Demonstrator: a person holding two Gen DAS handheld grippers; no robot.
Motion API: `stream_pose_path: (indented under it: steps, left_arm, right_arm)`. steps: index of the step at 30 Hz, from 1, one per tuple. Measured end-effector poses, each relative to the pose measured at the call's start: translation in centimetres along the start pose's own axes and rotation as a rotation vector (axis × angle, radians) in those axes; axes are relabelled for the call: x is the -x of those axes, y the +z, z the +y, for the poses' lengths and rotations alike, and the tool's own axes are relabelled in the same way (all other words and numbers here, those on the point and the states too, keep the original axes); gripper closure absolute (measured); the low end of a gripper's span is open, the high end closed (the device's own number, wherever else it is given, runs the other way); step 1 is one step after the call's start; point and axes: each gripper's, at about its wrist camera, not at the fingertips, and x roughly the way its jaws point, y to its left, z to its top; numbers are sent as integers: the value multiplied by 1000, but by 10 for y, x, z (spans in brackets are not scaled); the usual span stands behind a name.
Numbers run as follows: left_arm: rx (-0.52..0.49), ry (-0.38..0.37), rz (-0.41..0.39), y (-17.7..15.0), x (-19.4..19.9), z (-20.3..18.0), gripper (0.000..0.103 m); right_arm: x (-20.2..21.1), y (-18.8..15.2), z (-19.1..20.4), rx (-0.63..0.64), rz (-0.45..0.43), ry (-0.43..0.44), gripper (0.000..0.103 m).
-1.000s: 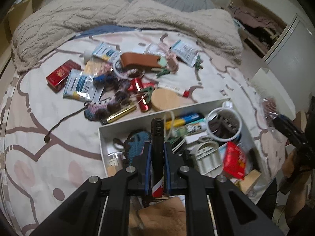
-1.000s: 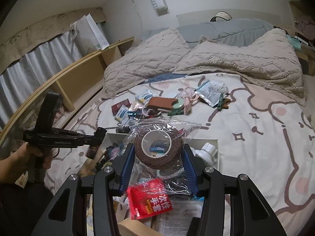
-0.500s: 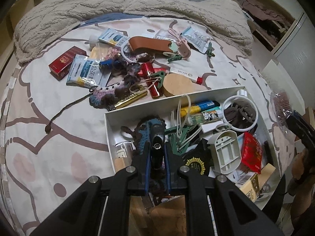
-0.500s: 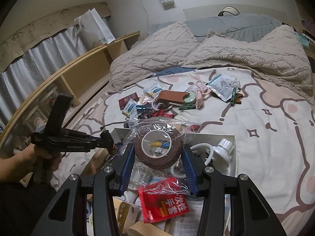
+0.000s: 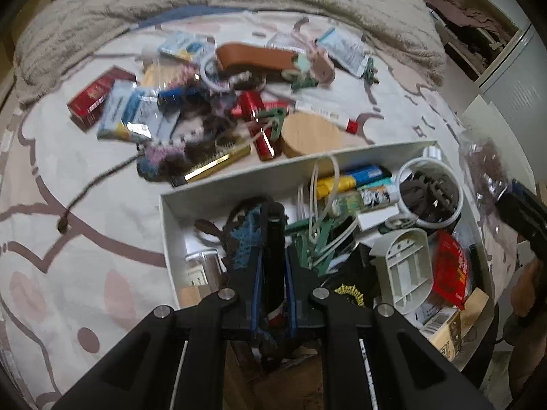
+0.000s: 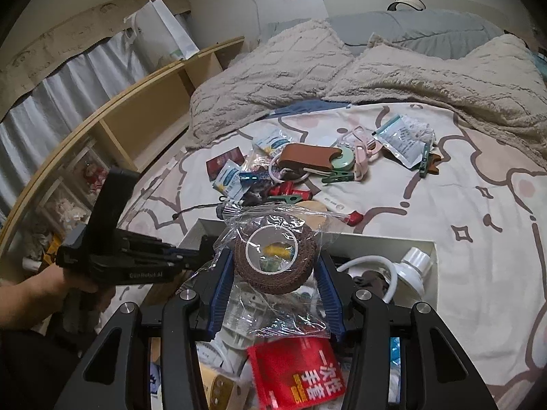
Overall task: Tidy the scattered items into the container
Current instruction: 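Carry the tape roll with the right tool while the left tool carries the lighter over the tray, then open the left gripper on the lighter while the right gripper releases the tape roll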
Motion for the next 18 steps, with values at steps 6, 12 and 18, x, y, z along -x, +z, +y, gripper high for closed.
stream_pose_path:
  steps: [6,12,18]
  left_arm:
    - [22,-13,29,-4,0,5,89]
    - [8,32,46,-8,-2,6,83]
    - [7,6,39,-9,4,2,61]
  right_arm:
    - [-15,6,7,0,25,10,55]
    - [-28,7,24,29,54,29,55]
    - [-44,7,35,39,94,33,55]
